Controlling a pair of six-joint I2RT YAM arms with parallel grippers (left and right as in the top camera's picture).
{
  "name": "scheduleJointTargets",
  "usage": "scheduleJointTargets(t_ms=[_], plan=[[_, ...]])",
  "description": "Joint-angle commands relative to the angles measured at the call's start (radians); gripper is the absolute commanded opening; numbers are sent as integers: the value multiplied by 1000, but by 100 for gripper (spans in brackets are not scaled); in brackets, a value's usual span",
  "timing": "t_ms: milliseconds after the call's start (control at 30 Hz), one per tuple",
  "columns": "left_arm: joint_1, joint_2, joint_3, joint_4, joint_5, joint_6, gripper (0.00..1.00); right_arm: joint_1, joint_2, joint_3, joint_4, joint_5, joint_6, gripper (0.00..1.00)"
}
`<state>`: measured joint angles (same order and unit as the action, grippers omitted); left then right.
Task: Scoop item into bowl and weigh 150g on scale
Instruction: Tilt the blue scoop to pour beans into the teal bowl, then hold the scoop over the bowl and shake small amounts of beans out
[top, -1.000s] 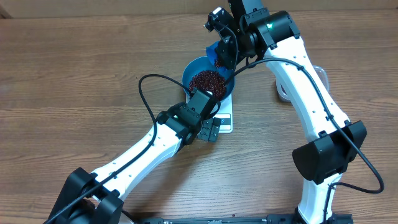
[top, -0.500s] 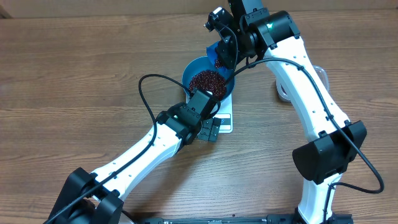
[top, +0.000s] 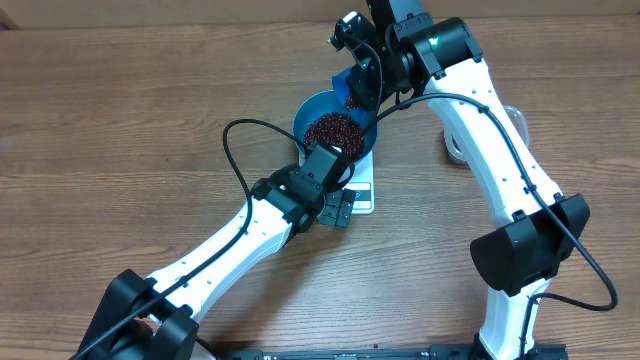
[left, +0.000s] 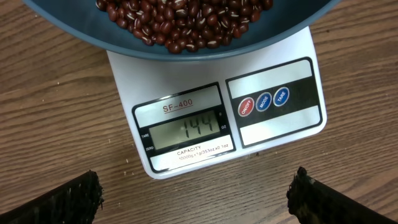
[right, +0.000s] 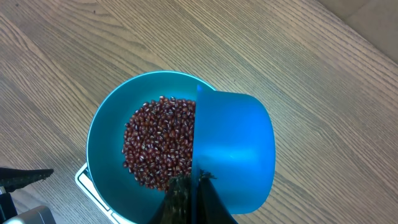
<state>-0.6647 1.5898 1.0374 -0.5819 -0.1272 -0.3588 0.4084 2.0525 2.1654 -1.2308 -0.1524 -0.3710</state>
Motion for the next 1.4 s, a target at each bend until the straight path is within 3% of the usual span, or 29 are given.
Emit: scheduleJointTargets(t_ms=[0, 200, 333, 1367], plan=[[4, 5, -1, 3, -6, 23, 100, 8, -8, 14, 12, 2, 4, 4], [4, 5, -1, 3, -6, 23, 100, 12, -8, 14, -33, -77, -77, 4], [4, 5, -1, 3, -6, 23, 100, 8, -8, 14, -6, 3, -25, 4], [4, 5, -1, 3, -6, 23, 100, 6, -8, 14, -4, -8, -19, 4]])
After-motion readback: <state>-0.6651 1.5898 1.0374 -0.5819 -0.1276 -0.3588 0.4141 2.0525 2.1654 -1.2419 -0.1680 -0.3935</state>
